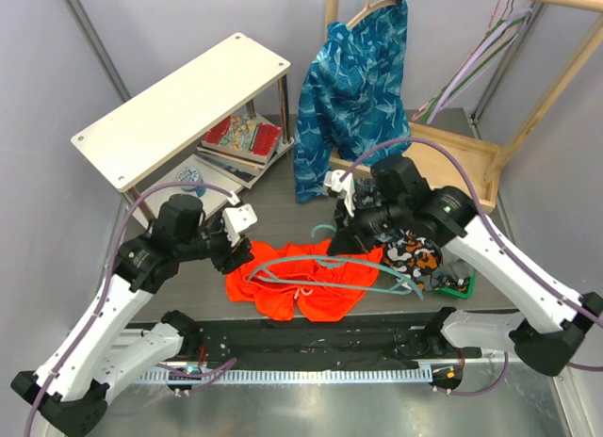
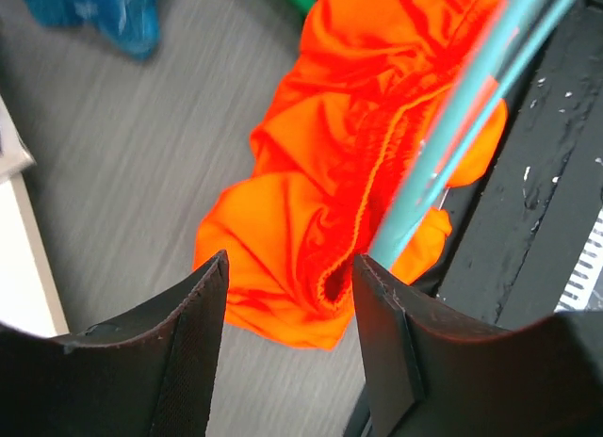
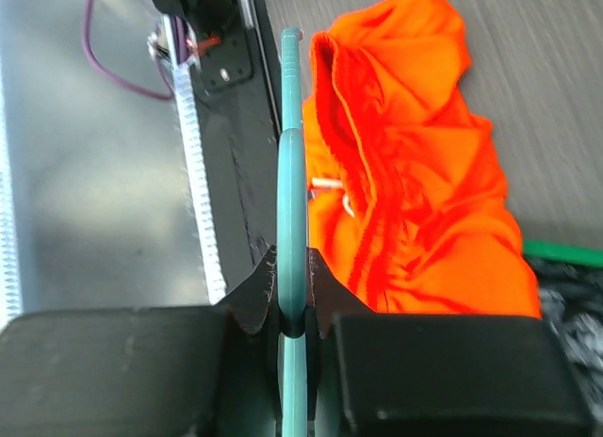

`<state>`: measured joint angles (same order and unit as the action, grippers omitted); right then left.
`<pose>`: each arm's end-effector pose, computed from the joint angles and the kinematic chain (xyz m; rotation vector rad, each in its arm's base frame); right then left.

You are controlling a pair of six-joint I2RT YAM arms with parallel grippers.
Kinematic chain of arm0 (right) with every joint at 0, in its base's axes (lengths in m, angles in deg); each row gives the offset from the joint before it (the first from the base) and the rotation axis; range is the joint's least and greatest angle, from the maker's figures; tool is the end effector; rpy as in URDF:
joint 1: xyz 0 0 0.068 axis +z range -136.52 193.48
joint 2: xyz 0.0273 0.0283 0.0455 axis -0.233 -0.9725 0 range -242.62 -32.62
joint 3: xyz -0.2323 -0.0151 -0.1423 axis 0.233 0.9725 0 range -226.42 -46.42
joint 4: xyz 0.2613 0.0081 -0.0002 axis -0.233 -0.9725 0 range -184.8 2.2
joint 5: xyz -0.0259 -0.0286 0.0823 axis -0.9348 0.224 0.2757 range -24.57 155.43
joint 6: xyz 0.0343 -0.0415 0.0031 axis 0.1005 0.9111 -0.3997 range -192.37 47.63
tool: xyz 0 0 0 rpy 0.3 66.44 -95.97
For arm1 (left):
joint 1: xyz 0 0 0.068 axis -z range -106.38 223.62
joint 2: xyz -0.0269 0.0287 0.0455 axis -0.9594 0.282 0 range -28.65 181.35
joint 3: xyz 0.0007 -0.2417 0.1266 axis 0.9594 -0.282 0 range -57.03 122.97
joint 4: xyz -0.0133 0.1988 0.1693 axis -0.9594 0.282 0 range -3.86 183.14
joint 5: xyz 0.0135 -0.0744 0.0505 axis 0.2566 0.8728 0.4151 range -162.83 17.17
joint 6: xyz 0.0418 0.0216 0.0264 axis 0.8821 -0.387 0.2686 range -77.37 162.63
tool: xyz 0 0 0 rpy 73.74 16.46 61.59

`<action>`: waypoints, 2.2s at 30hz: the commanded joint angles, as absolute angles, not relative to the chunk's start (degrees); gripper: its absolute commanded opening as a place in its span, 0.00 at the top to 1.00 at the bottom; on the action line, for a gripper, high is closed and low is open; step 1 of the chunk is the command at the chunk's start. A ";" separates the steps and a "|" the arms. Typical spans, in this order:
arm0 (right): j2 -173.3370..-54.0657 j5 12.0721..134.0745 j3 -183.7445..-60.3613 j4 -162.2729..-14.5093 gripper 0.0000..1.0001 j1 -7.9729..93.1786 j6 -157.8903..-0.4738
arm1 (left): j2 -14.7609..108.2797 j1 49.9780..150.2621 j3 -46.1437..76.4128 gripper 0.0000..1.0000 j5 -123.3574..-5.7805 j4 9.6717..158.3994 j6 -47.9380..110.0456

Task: Place the shorts on the hanger

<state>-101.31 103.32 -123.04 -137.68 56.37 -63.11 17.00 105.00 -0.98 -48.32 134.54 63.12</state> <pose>0.1568 0.1755 0.3844 -1.3346 1.9220 1.0583 0.1198 -0.0904 0.3401 1.1789 1.8879 -0.5811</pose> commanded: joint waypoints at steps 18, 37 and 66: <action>-95.99 93.12 -121.30 -144.92 0.99 56.54 -47.41 | 38.24 105.35 -2.27 0.54 -52.97 142.48 64.08; -98.45 96.28 -116.56 -135.35 0.99 58.65 -43.72 | 43.25 107.11 -1.14 0.93 -51.91 145.38 66.45; -102.41 100.85 -104.17 -101.60 0.99 63.40 -47.41 | 42.29 103.61 15.12 0.48 -42.52 152.49 66.34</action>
